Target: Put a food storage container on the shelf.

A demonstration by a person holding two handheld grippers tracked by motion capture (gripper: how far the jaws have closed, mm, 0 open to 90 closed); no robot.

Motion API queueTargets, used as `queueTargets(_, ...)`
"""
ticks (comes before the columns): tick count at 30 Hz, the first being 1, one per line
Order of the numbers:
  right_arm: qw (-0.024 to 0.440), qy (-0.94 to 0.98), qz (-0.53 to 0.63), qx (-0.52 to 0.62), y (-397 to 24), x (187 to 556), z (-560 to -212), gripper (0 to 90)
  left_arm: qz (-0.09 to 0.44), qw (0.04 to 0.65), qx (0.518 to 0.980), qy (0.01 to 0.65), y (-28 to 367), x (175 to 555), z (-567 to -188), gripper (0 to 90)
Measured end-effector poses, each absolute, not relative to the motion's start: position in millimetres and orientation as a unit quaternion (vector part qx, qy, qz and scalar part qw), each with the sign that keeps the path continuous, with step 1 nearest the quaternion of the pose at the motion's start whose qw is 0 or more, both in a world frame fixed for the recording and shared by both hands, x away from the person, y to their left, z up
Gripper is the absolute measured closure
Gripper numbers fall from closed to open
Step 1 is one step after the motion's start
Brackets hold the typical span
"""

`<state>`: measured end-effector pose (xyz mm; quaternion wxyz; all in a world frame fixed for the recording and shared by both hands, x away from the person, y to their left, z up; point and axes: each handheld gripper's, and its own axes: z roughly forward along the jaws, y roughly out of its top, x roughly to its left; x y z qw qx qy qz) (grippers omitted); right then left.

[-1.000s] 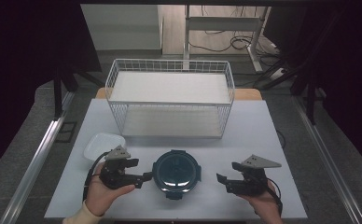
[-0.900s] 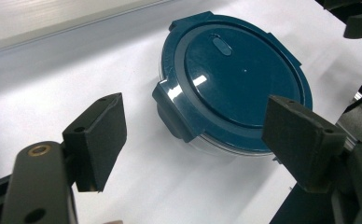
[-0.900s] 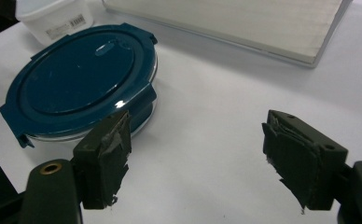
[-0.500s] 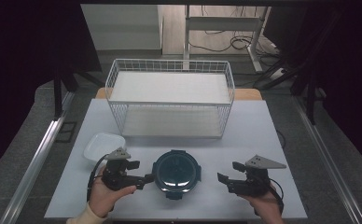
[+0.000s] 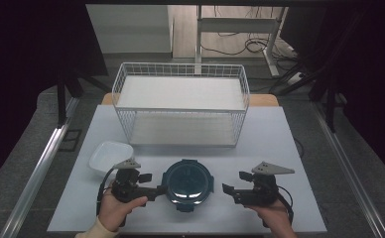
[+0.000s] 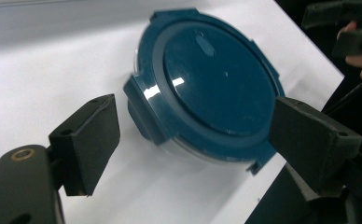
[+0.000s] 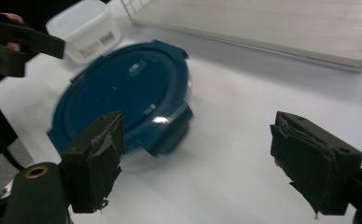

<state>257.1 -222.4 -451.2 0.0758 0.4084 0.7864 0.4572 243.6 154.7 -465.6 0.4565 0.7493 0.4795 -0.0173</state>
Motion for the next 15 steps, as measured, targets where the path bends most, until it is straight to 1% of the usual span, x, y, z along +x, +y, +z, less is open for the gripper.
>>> queueTargets(4,0.060,0.784,0.462,0.411,-208.3,265.6,-443.9,16.0,-0.029,0.458,0.743,0.487,150.9,254.2,-463.7,13.3)
queueTargets(8,0.038,0.784,0.462,0.414,-192.4,276.4,-442.3,14.5,-0.056,0.459,0.733,0.500,148.2,262.2,-469.5,11.6)
queueTargets(15,0.020,0.788,0.445,0.426,-180.3,282.4,-459.8,11.7,-0.080,0.454,0.727,0.509,149.0,263.9,-483.4,11.2)
